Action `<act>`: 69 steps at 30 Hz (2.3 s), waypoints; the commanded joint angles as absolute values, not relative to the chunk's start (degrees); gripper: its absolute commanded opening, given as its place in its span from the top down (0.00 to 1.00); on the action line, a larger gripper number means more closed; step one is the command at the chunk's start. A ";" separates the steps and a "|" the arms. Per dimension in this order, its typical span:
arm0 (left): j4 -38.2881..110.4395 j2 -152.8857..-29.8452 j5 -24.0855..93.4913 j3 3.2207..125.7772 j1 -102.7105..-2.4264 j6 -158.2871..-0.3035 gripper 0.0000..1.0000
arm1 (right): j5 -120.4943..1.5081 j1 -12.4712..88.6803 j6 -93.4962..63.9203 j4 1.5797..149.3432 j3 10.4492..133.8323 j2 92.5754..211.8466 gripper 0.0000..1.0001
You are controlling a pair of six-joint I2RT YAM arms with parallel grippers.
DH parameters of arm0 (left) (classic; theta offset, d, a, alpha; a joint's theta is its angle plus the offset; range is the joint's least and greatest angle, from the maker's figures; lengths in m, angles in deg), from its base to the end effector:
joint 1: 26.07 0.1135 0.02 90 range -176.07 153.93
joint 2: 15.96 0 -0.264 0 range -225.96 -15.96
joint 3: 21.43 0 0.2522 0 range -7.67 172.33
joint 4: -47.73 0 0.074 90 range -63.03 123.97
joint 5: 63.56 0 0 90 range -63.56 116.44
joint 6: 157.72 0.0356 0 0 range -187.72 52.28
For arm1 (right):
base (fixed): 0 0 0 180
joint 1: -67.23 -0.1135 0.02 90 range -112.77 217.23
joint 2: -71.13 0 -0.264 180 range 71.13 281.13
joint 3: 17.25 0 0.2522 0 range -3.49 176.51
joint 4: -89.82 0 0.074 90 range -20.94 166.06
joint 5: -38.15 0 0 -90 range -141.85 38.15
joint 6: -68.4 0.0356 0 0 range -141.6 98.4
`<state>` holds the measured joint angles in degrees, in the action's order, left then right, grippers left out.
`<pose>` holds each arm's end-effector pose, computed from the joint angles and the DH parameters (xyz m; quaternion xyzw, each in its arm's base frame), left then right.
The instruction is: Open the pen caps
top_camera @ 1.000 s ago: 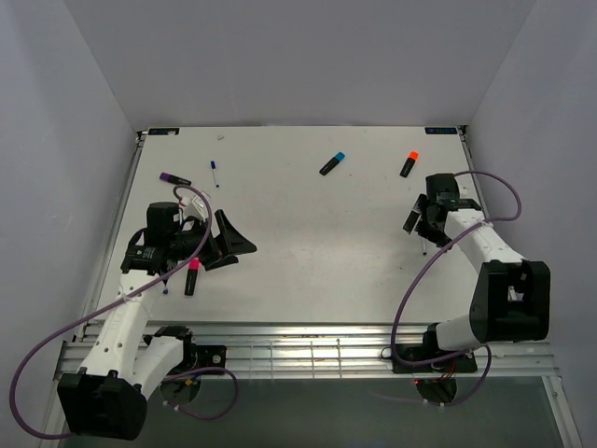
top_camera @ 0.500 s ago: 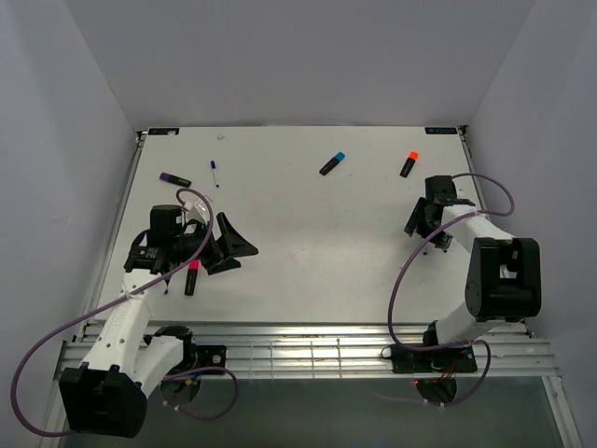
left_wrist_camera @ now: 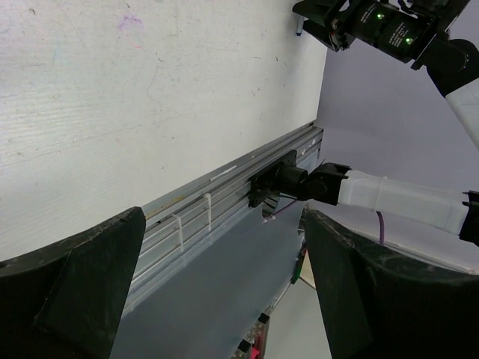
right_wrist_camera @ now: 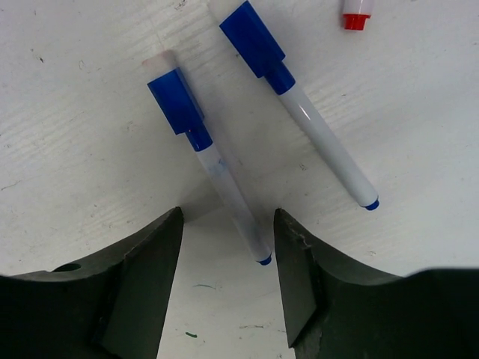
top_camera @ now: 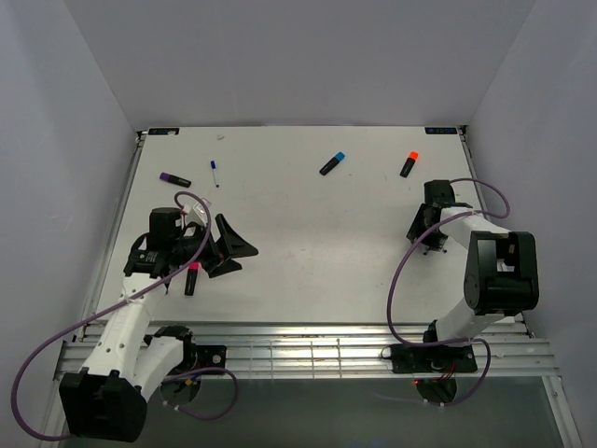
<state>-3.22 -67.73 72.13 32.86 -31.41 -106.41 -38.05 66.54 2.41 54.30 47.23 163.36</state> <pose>0.1711 -0.0416 0.2580 -0.1152 0.8649 -0.4591 0.1671 0.3024 -0.0049 0.1629 0.2224 0.9403 -0.0651 0.2492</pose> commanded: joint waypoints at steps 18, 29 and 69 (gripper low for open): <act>4.78 -52.79 60.62 30.92 -31.08 -111.57 0.11 | -36.91 52.39 -1.30 50.57 47.65 160.53 0.92; 25.96 -58.05 63.37 24.32 -37.65 -118.42 0.12 | -64.13 34.72 3.88 66.52 35.55 138.47 0.92; 32.39 -83.37 28.46 29.86 -68.70 -123.26 0.40 | -66.18 17.05 18.12 78.34 39.22 141.97 0.92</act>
<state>33.13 -83.11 29.16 28.36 -68.11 -122.67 -67.29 17.71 18.34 76.53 36.41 141.11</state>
